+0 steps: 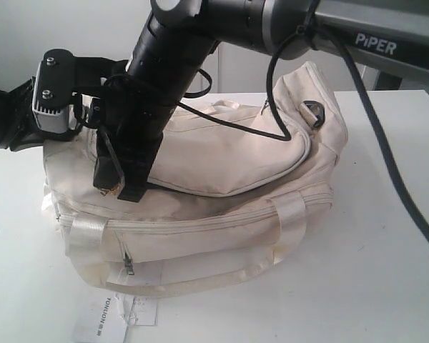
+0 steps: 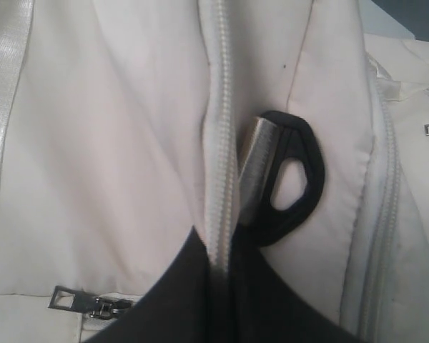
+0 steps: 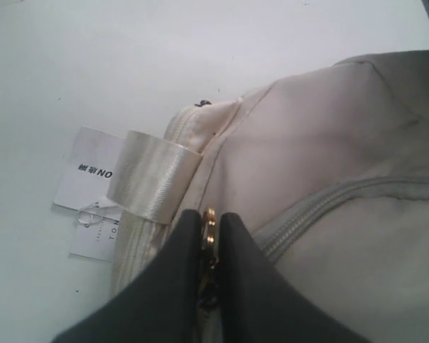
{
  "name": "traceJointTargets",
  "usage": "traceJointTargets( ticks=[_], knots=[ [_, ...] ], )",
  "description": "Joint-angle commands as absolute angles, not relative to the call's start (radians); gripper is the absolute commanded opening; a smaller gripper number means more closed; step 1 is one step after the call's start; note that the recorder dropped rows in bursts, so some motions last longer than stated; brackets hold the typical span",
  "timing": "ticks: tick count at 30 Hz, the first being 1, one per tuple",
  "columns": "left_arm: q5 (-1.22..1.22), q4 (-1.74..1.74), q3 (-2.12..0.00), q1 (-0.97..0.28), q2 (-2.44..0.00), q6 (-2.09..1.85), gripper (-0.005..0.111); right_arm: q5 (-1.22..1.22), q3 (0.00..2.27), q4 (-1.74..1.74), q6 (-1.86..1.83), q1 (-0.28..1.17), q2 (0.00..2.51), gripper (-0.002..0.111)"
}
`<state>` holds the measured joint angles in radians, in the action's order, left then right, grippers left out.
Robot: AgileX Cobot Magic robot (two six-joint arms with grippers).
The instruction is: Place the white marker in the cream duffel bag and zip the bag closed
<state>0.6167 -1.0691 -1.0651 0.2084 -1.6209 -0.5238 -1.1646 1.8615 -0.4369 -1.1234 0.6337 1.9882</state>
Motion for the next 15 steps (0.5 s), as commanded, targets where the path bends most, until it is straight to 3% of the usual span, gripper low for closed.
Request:
traceJointTargets(
  ticks=[1,15],
  knots=[
    [0.575,-1.092,-1.06,0.208,-1.619,-0.52,0.0,-1.221,1.864,-0.422,-1.113,0.636,1.967,0.0],
    [0.575,-1.092,-1.06,0.208,-1.619,-0.52,0.0,-1.221,1.864,-0.372,-1.07,0.636,1.967,0.0]
  ],
)
